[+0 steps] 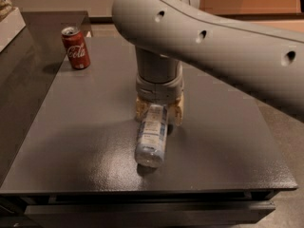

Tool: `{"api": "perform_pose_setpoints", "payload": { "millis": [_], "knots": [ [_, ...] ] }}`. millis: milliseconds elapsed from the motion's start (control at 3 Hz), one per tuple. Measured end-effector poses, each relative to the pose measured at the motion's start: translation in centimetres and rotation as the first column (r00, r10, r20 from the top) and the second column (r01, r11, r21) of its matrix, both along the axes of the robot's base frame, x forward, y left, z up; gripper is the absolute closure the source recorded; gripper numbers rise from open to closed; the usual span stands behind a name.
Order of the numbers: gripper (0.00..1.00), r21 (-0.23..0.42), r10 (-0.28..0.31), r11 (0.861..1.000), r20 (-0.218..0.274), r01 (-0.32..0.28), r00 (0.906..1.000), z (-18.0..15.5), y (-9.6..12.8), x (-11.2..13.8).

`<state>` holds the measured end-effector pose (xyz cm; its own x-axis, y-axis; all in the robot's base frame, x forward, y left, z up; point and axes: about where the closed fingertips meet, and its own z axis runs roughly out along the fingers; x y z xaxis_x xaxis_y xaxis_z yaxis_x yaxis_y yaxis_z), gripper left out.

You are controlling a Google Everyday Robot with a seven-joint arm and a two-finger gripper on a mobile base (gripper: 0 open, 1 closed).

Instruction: Pick blue plastic bottle

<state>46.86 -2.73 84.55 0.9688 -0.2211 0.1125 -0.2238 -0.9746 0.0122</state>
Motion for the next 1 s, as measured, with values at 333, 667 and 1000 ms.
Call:
{"api": "perform_pose_setpoints", "payload": {
  "millis": [333,667,1000],
  "knots": [
    [0.64,0.023,-0.014,1.0,-0.015,0.014,0.9998,0.9,0.2,-0.3],
    [0.89,0.086,-0.098,0.991,-0.038,0.101,0.9944,3.6,0.8,-0.1],
    [1.0,0.139,-0.221,0.964,-0.061,0.228,0.9733,7.0,1.4,1.0]
  ]
}}
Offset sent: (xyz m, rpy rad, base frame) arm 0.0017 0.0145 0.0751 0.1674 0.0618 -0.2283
